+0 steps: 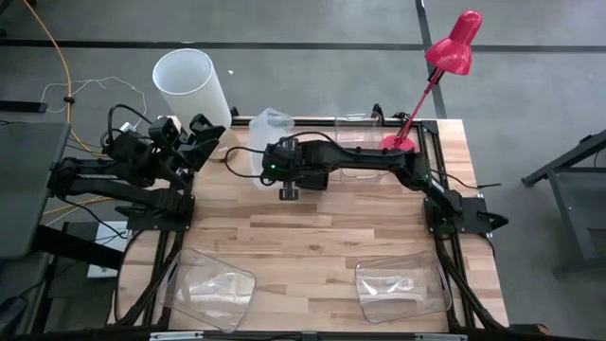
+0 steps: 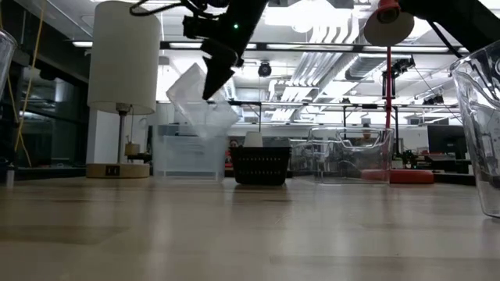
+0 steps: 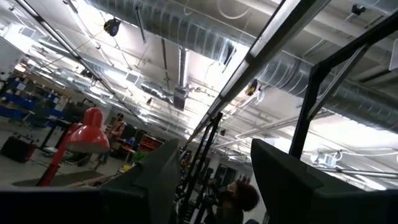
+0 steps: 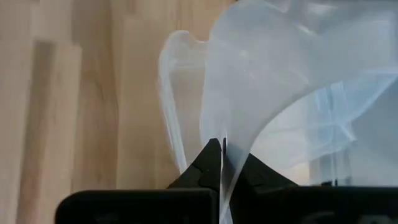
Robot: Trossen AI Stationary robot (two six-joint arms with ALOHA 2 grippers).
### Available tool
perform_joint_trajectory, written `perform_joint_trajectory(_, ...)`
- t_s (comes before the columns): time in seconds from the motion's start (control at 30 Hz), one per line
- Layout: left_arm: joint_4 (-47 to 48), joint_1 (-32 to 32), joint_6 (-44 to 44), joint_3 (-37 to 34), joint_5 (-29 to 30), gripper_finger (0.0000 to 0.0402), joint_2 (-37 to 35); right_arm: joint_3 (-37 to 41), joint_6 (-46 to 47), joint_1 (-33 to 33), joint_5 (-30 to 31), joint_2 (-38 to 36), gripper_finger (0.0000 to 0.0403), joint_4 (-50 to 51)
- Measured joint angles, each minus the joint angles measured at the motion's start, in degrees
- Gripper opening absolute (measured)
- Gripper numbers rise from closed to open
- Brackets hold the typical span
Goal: Stack baskets by color
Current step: Stack the white bin on the white bin
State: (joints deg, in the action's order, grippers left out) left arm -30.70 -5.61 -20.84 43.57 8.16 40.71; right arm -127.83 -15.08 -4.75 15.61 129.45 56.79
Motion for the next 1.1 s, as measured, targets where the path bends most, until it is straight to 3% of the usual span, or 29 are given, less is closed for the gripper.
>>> perform_joint_trajectory(0.87, 0.0, 0.0, 1.1, 0.0, 0.0, 0.0186, 0.0, 0.0, -4.9, 0.3, -1.7, -0.4, 0.0002, 8.1)
perform_joint_trajectory(0.97, 0.0, 0.0, 1.0, 0.0, -0.1, 0.0186, 0.0, 0.0, -4.9, 0.3, -1.6, -0.4, 0.0022, 8.1)
perform_joint_trajectory(1.1, 0.0, 0.0, 1.1, 0.0, -0.1, 0.0186, 0.0, 0.0, -6.7, 0.3, 1.0, -0.4, 0.0081, 8.2)
